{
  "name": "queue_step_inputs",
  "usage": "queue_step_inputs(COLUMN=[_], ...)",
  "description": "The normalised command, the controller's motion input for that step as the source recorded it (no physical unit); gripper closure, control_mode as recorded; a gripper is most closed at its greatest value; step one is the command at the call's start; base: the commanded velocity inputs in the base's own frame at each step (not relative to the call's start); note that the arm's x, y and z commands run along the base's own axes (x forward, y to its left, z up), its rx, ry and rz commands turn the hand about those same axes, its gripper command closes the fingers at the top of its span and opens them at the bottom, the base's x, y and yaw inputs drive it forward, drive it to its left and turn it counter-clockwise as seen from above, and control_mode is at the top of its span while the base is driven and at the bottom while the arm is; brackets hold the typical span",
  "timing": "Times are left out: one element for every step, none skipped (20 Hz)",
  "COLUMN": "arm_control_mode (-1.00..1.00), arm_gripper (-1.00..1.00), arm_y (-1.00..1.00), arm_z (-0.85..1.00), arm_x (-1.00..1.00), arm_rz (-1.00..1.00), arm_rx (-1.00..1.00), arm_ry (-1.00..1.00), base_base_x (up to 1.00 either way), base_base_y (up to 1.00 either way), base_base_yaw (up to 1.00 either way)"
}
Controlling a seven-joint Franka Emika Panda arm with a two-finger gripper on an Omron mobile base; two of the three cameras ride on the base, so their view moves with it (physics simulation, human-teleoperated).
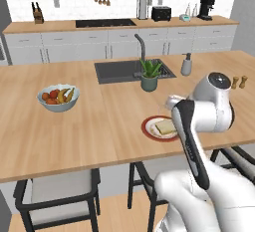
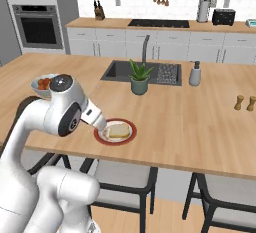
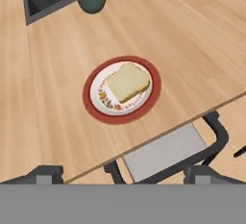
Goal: Start the toaster. Once the lever pops up, take the bread to the plate on the dining counter.
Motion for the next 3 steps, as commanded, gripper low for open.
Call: queue_step_inputs(arm_control_mode=[-1.00,-1.00,-1.00], arm_gripper=[-1.00,-1.00,-1.00], arm_y=[0.03,0.00,0.00], arm_z=[0.21,0.24,0.31], arm_x=[-1.00,-1.00,-1.00], arm_rz=[0.18,0.17,0.15], arm_rx=[-0.07,-0.05,-0.03], arm_ry=[0.00,0.00,0.00], base_base_x=[0.00,0.00,0.00], base_base_y=[0.00,0.00,0.00], base_base_yaw=[0.00,0.00,0.00])
